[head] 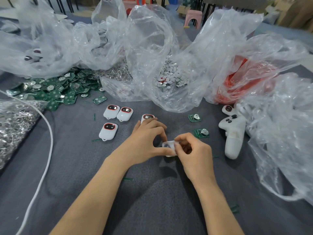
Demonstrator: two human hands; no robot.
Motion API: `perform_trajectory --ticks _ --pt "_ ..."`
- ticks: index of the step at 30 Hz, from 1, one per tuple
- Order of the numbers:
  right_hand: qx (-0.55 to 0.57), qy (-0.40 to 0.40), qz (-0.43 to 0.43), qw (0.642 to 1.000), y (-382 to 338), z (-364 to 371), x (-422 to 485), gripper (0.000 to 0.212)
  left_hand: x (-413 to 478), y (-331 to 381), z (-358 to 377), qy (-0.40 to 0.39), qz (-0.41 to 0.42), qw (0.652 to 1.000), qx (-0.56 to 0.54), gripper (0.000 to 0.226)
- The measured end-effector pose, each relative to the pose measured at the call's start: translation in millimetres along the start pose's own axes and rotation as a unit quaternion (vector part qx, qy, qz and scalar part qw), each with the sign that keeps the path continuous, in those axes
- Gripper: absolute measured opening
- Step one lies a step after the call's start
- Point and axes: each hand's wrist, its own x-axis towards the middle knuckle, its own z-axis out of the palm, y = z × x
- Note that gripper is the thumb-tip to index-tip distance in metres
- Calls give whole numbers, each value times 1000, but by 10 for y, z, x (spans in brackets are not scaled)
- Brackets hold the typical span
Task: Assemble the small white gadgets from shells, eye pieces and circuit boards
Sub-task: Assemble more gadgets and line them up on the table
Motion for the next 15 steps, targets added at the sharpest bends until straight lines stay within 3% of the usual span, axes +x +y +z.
perform_trajectory --ticks 4,11,15 --pt "-1 1 -12 1000 -4 12 -4 10 -7 -26 13 17 10 1000 8 12" --pt "-72 10 -37 997 -48 39 -20 14 -9 6 64 14 -10 999 27 13" --pt "-47 14 -13 999 -63 33 -10 24 -10 5 66 16 -5 999 37 13"
